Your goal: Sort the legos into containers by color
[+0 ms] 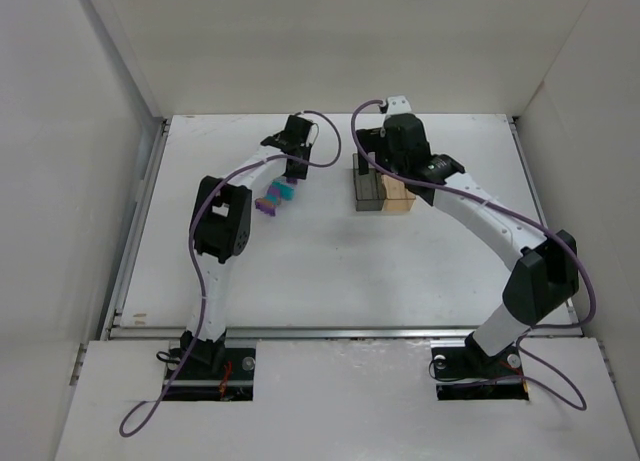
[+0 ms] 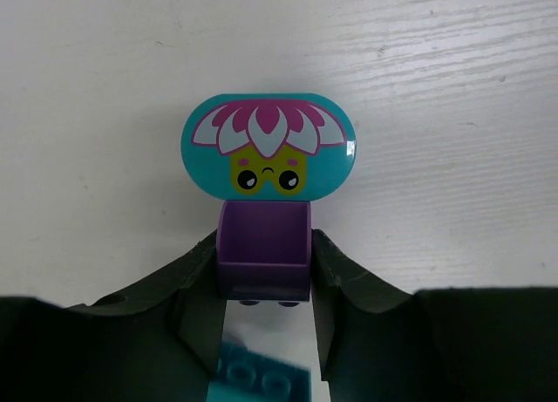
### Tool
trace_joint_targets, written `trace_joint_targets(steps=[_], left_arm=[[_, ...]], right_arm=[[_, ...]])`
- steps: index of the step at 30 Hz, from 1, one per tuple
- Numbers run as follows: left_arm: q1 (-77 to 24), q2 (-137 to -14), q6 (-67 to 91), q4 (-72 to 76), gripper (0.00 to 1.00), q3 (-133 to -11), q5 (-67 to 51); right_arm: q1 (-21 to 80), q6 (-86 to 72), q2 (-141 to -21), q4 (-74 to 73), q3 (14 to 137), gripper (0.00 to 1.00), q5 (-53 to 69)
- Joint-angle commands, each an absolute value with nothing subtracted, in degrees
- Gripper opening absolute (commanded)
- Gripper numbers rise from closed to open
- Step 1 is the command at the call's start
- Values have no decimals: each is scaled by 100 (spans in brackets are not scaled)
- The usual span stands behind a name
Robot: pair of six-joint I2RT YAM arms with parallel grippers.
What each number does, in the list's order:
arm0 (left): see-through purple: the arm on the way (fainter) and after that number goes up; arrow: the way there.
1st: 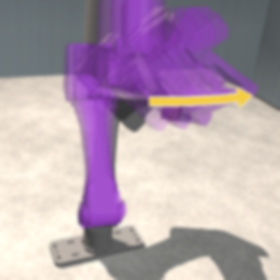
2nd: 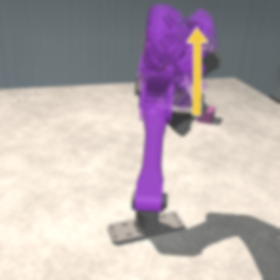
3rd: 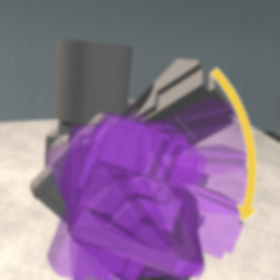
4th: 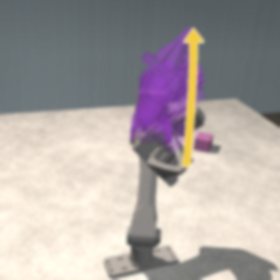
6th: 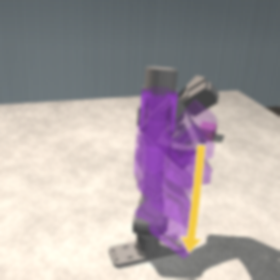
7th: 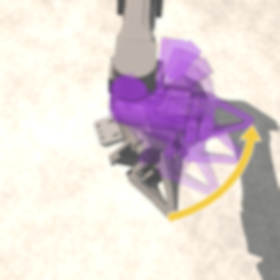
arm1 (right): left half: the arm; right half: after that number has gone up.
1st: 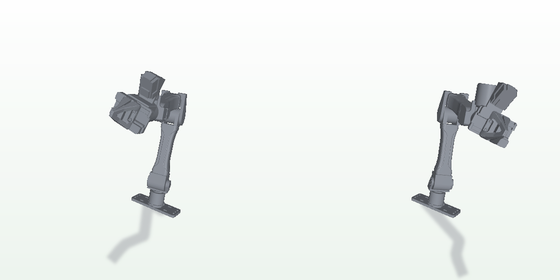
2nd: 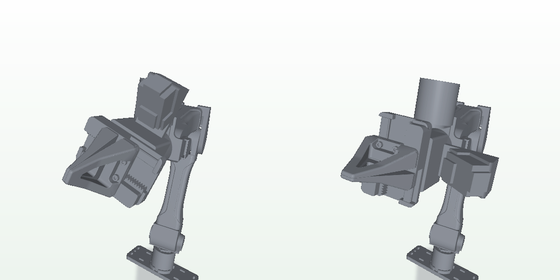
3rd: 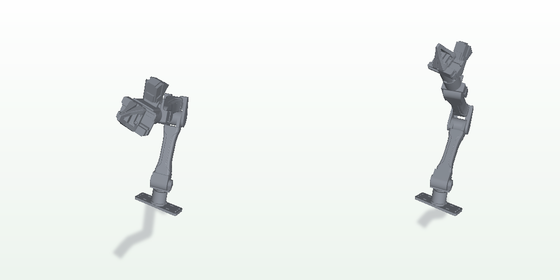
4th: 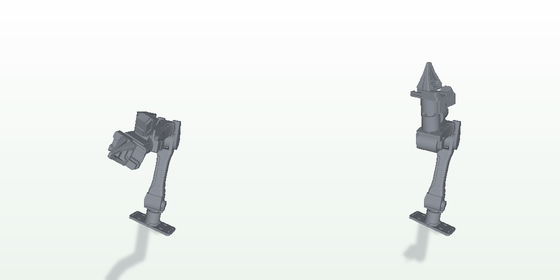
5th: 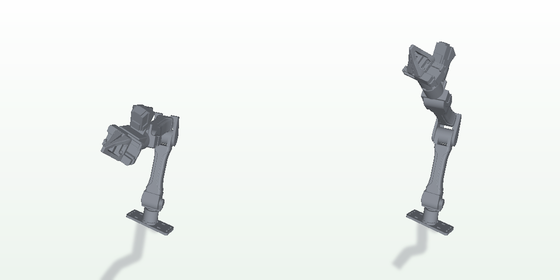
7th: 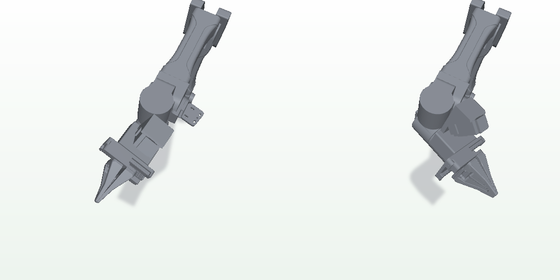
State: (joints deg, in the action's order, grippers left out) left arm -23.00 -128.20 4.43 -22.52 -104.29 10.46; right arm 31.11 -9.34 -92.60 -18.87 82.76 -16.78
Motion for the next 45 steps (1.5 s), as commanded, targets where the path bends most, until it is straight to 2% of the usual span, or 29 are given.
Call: trace_joint_targets(steps=[1, 6, 15, 18, 23, 24, 27, 30, 35, 42, 45], left_arm=[[-2259, -12534, 536, -2382, 13, -10433, 739], [-2206, -12130, 308, -2382, 1, -10240, 98], [-2311, -11198, -798, -1767, 0, -9300, -281], [-2312, -10575, -1501, -1311, 0, -8598, -439], [-2312, -9215, -2889, -1090, 0, -7561, -1990], [-2312, -9072, -3318, -1151, 0, -7498, -2178], [-2312, -8685, -3856, -1528, 0, -7392, -2767], [-2364, -8107, -4534, -1390, 0, -6946, -3110], [-2574, -7173, -4772, 23, 0, -6127, -3296], [-2944, -7058, -4605, 220, 0, -6126, -3182], [-3111, -6908, -4553, 272, 0, -6047, -3051]], right_arm=[[3217, -1037, -9026, -1767, 8297, 100, -1801], [3217, -1099, -9026, -1819, 8498, 100, -1802], [3103, -1046, -9027, -1925, 8745, 100, -1004], [2892, -1046, -8974, -1925, 8745, 100, -81], [2549, -1046, -8667, -1706, 8693, 100, 1280], [2436, -1046, -8596, -1618, 8692, 100, 1971], [2373, -993, -8421, -1381, 8631, 100, 3063], [2373, -940, -8420, -1380, 8631, 100, 3646], [2435, -1054, -8604, -1257, 8631, 100, 4473], [2654, -1424, -8956, -1143, 8525, 100, 4474], [2715, -1617, -9219, -1002, 8525, 100, 4885]])
